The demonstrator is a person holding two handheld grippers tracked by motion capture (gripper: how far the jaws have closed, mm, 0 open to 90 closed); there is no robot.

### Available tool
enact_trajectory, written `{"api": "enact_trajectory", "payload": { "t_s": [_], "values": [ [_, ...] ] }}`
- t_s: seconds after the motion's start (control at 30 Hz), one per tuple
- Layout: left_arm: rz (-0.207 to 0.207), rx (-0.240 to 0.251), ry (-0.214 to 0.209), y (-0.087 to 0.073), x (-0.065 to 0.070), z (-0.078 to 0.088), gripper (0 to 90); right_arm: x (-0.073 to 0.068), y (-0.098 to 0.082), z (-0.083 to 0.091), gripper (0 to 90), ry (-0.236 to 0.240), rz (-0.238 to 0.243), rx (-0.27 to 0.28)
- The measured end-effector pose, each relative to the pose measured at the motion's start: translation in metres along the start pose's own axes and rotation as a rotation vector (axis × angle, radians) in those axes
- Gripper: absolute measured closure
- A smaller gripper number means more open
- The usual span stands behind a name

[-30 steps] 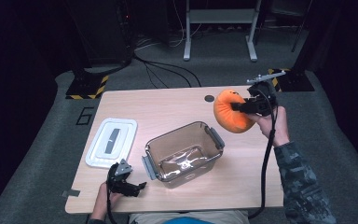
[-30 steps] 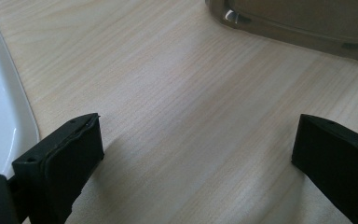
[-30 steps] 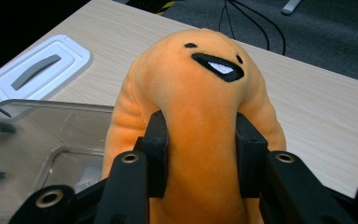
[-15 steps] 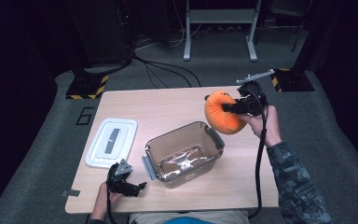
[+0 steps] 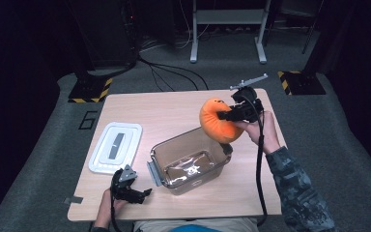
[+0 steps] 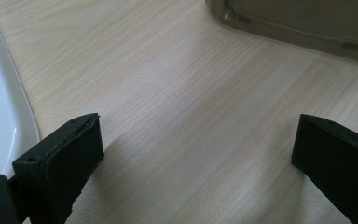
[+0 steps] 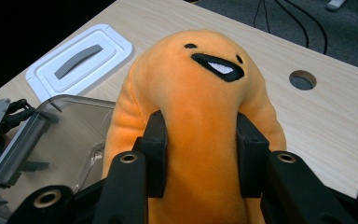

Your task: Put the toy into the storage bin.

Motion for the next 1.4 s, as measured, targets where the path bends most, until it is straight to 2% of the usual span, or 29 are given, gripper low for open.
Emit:
{"api": "enact_trajectory", "payload": {
  "t_s": [0.43, 0.83, 1.0, 1.4],
  "values": [
    [-0.003, 0.0, 0.001, 0.0, 0.0, 0.0, 1.7, -0.022, -0.008, -0.019, 62.3, 0.034, -0.004, -0.056],
    [-0.004, 0.0, 0.002, 0.0, 0.0, 0.0, 1.8, -0.039, -0.019, -0.034, 61.5, 0.073, 0.004, -0.074],
    [-0.004, 0.0, 0.002, 0.0, 0.0, 0.0, 1.8, -0.047, -0.024, -0.039, 61.2, 0.089, -0.008, -0.086],
    [-0.004, 0.0, 0.001, 0.0, 0.0, 0.0, 1.8, -0.053, -0.038, -0.049, 60.8, 0.104, -0.02, -0.106]
  ]
}}
Point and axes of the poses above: each handheld gripper's, and its own axes: z roughly backward along the jaws, y roughly out of its top, x roughly to its right, the point moved 8 cm from there along -z, roughly forward along the jaws, and after that the axes turned 7 degrees about -z, right-handed, at the moved point
